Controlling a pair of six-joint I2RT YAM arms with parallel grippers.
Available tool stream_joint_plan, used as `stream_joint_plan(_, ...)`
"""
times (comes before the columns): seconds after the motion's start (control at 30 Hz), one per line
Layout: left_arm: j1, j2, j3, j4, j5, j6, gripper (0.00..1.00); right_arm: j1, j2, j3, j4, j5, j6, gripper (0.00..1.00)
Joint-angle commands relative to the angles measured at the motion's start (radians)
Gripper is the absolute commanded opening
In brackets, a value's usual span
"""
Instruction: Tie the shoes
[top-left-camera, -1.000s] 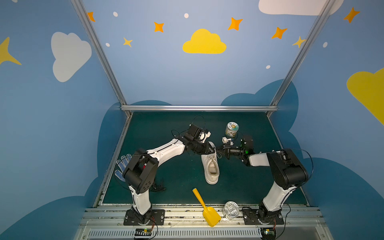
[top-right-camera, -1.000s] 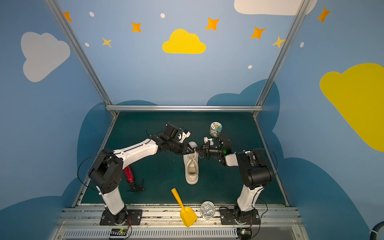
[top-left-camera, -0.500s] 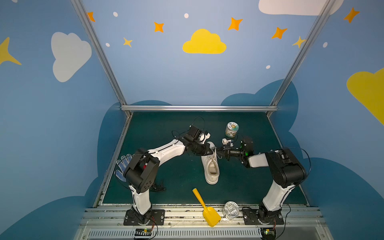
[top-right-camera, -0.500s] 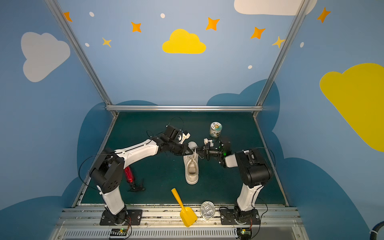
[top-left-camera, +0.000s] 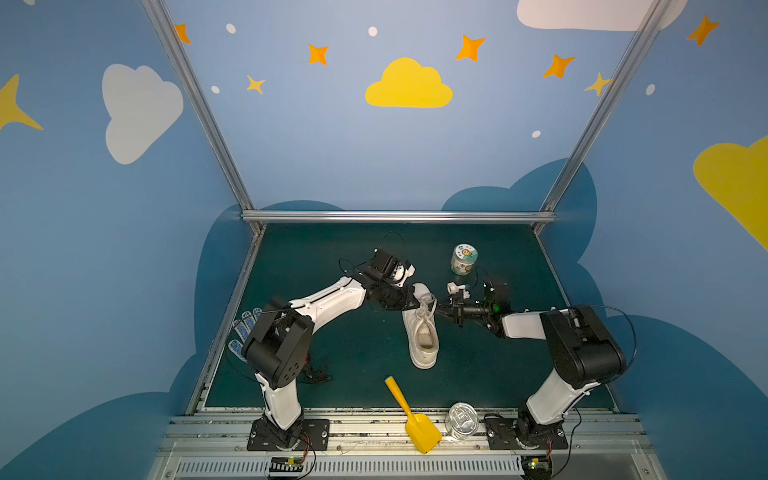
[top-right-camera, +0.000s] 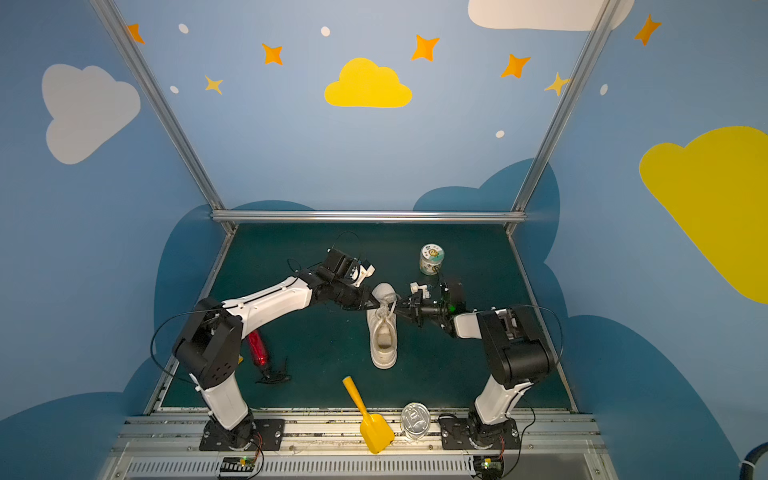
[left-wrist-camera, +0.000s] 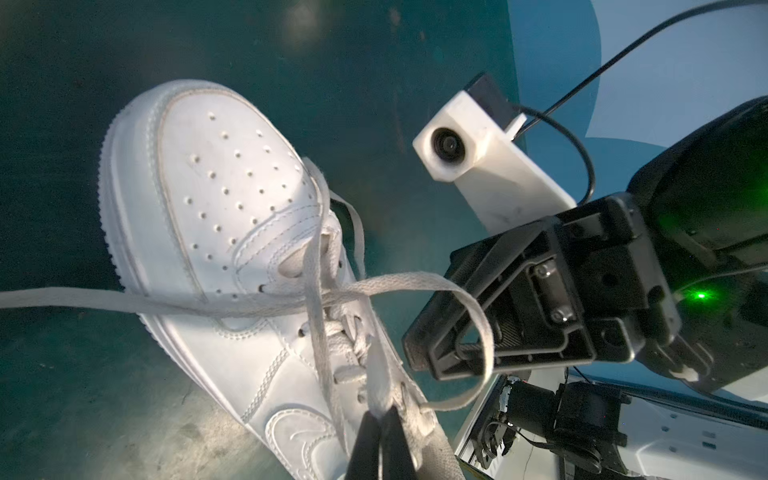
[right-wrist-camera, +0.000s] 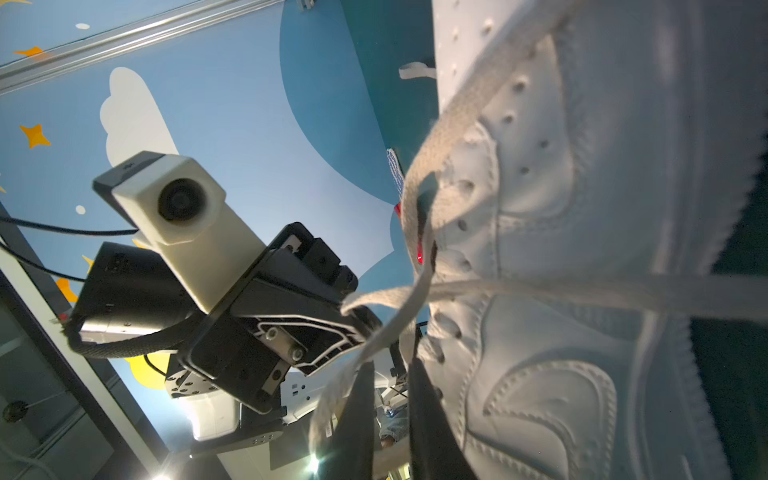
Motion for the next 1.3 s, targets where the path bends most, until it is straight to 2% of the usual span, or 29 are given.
stream_joint_plan(0.0,0.010,-0.054,0.018,-0.044,-0.014,0.023,0.03,-0.027,-0.059,-0.014,-0.221,0.003,-0.139,0.18)
stream_joint_plan(0.4,0.015,-0.128,0.096,-0.118,-0.040,0.033,0.03,-0.126,-0.228,0.084,-0.858,0.117,-0.537,0.23)
stream_joint_plan(0.63,0.015,-0.163,0.175,-0.167,-0.044,0.049,0.03,-0.140,-0.340,0.173,-1.175,0.303,-0.742,0.27)
stream_joint_plan(0.8,0.016,-0.167,0.234,-0.202,-0.028,0.044,0.03,-0.139,-0.459,0.257,-1.343,0.508,-0.866,0.29)
stream_joint_plan(0.9,0.012,-0.169,0.257,-0.188,0.007,0.018,0.03,-0.133,-0.529,0.303,-1.366,0.555,-0.927,0.29)
stream_joint_plan(1.03,0.010,-0.177,0.281,-0.174,0.011,0.002,0.03,-0.106,-0.623,0.306,-1.283,0.581,-1.002,0.32)
stream_joint_plan(1.13,0.009,-0.172,0.305,-0.179,0.016,0.001,0.03,-0.076,-0.702,0.271,-1.156,0.610,-1.057,0.33)
stream_joint_plan(1.27,0.010,-0.158,0.351,-0.208,0.027,0.016,0.03,-0.031,-0.816,0.159,-0.886,0.637,-1.131,0.37)
